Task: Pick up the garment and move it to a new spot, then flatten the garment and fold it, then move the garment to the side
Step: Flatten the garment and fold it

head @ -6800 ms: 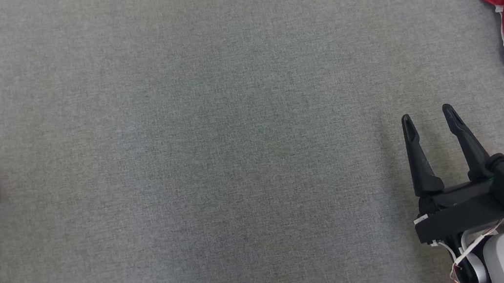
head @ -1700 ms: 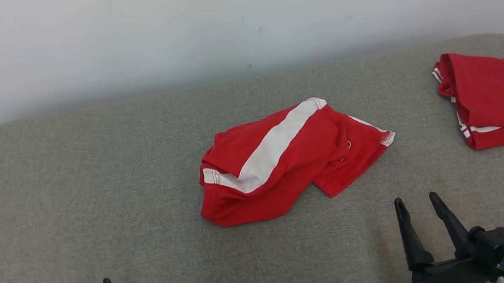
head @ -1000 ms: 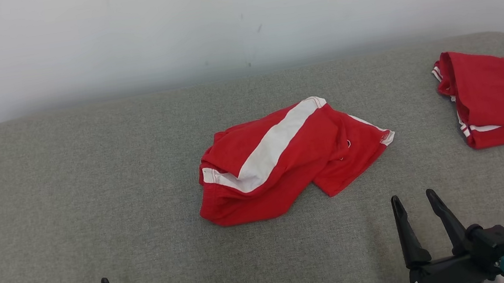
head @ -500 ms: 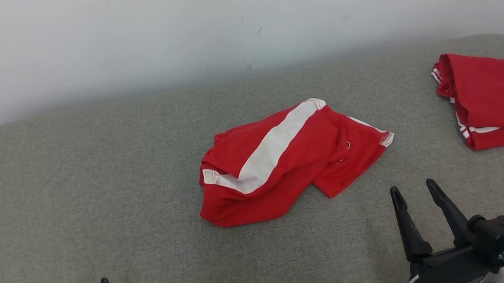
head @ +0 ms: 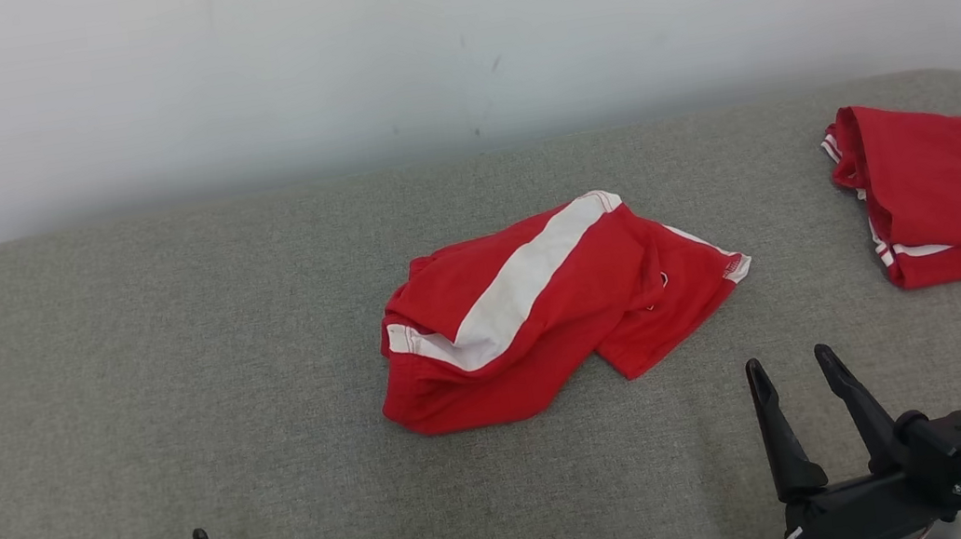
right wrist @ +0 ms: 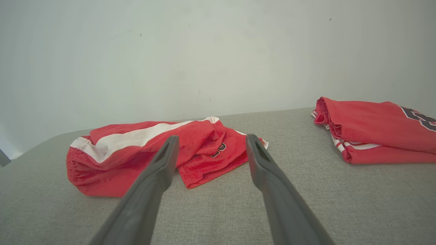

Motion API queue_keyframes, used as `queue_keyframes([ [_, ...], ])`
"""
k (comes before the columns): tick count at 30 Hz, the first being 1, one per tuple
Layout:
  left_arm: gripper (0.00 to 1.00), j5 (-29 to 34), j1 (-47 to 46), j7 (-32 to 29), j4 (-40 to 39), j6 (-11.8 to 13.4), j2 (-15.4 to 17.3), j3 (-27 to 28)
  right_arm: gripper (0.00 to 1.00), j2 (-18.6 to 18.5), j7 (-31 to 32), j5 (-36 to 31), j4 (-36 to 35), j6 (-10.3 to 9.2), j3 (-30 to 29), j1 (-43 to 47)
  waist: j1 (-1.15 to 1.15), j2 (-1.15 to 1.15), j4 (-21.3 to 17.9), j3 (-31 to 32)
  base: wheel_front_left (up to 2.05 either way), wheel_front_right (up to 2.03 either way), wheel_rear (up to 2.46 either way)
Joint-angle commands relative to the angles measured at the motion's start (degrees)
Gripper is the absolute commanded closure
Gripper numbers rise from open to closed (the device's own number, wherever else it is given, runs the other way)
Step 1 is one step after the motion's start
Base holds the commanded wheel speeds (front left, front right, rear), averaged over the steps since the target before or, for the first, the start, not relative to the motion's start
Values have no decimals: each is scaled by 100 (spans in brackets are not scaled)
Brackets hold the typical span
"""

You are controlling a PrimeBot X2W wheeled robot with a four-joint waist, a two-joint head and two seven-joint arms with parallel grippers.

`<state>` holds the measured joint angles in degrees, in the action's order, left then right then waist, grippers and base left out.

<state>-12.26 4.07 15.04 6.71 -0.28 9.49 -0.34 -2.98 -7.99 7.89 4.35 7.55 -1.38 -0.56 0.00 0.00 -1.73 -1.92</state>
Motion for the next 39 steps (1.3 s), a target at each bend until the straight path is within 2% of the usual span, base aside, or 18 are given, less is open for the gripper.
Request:
queue_keyframes([
  [1,0,17,-11,18,-2,5,-12,11,0,21,16,4,-25,-16,2,51,0,0,1,0,0,0,0],
  [28,0,-27,80,-246,-552,193,120,-21,0,21,0,85,22,-16,1,53,0,0,-25,-14,0,0,0],
  [33,0,-95,-216,-306,-547,46,137,-143,0,22,-23,105,39,-16,54,-38,0,0,-120,-102,0,0,0],
  [39,0,-56,-793,-427,-418,-155,196,-378,0,22,-83,163,107,-16,147,-139,0,0,-435,-268,0,0,0],
])
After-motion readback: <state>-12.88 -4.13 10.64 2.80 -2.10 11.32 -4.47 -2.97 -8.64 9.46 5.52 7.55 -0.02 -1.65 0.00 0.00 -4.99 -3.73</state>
